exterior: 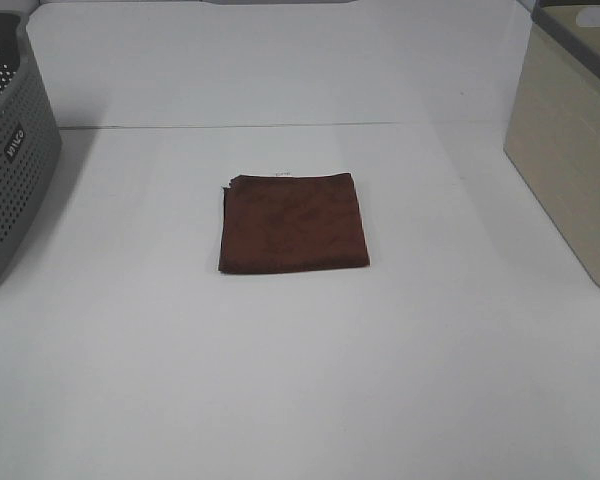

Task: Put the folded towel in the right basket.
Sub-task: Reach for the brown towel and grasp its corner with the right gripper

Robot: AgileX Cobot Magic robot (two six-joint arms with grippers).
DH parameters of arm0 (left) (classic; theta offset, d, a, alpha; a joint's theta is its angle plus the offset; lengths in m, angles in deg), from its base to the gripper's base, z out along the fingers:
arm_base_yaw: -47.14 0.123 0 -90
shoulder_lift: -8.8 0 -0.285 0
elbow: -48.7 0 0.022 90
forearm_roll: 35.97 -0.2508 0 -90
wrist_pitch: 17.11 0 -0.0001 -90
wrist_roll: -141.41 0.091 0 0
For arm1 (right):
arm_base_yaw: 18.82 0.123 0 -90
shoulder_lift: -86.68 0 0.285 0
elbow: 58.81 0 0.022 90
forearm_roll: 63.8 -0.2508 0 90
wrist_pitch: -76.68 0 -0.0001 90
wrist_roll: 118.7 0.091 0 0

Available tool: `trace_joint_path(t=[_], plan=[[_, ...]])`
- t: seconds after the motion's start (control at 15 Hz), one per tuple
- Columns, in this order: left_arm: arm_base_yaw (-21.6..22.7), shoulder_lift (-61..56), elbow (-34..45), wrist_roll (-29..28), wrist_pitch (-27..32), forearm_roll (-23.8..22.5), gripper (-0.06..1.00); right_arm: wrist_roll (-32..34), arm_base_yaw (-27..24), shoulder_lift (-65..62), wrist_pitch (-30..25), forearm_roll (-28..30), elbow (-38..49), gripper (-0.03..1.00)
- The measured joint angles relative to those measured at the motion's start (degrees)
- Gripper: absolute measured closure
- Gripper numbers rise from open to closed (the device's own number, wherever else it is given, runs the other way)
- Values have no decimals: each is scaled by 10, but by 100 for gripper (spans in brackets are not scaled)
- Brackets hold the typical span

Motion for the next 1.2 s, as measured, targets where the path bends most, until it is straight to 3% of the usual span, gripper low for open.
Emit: trace_joint_path(t=[1.2], plan=[[0,0,0,0,0,0,7,0,0,0,0,0,0,19]])
